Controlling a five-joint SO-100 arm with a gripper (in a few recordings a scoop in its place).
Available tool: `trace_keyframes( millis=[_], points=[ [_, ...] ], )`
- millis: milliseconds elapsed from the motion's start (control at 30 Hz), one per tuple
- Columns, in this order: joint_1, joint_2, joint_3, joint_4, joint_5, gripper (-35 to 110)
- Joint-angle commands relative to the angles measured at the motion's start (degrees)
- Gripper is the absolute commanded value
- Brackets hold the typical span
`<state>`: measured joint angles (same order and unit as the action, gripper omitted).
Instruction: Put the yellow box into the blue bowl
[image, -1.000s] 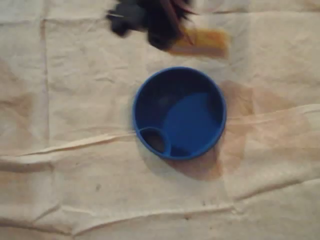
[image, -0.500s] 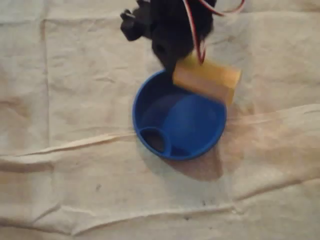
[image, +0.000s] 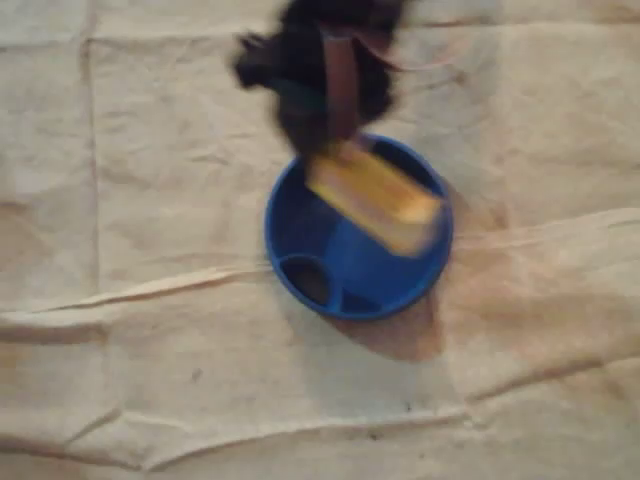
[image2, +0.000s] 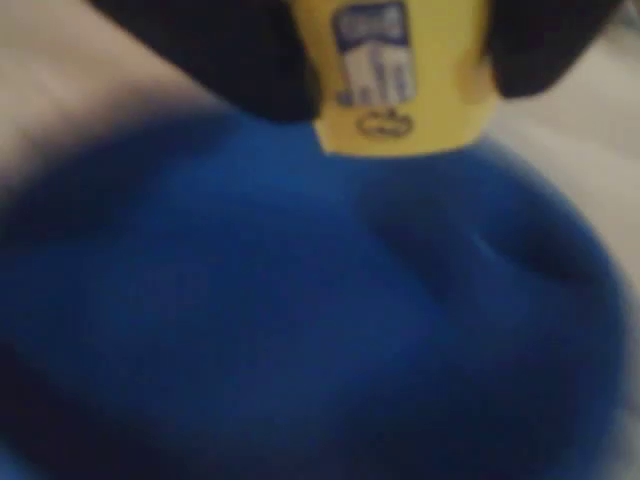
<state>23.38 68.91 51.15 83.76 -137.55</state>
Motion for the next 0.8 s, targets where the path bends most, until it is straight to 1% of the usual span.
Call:
trace_keyframes(
  millis=[0, 267, 633, 767],
  points=[
    [2.11, 1.49, -3.78, 0.35, 0.62, 0],
    [2.02, 1.23, -3.69, 0.0, 0.62, 2],
    [2.02, 1.23, -4.57, -0.62, 0.7, 28],
    [2.02, 2.11, -4.13, 0.35, 0.79, 33]
  ],
)
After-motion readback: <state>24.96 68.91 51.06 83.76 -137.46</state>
